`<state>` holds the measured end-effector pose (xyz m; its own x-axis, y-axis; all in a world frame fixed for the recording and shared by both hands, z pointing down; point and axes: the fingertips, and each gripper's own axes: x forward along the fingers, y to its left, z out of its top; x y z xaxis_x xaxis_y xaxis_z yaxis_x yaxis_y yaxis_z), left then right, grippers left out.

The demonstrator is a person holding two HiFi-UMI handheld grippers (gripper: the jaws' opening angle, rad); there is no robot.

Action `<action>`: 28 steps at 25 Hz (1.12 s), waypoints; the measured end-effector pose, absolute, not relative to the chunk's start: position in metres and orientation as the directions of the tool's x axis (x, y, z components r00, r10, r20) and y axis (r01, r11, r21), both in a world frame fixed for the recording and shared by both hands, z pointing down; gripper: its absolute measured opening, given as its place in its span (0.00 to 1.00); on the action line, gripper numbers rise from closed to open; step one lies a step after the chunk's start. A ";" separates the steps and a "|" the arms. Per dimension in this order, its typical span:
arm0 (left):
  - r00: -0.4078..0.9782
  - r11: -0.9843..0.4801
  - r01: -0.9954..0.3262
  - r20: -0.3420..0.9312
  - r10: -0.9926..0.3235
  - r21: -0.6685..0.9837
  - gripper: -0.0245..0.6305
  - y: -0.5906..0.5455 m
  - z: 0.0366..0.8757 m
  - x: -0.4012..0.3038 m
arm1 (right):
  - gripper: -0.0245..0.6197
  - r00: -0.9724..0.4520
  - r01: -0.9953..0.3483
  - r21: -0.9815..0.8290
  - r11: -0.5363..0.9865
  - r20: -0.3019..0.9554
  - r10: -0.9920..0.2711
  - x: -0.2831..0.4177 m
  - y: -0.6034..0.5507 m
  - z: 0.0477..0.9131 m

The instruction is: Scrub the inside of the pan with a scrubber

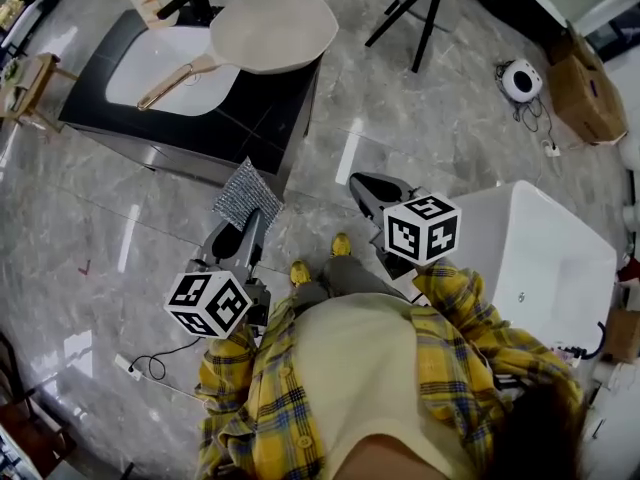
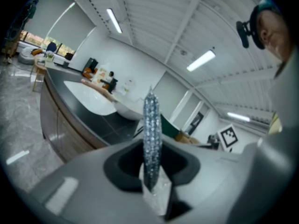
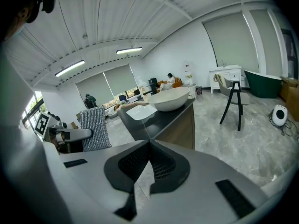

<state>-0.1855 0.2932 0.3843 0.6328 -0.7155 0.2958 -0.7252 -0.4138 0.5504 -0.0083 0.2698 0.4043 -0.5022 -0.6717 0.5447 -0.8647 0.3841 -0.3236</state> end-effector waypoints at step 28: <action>0.493 -0.393 -0.856 0.301 -0.816 0.336 0.17 0.120 0.339 -0.089 | 0.06 -0.665 -0.745 -0.355 0.564 0.452 -0.594 0.059 0.106 0.391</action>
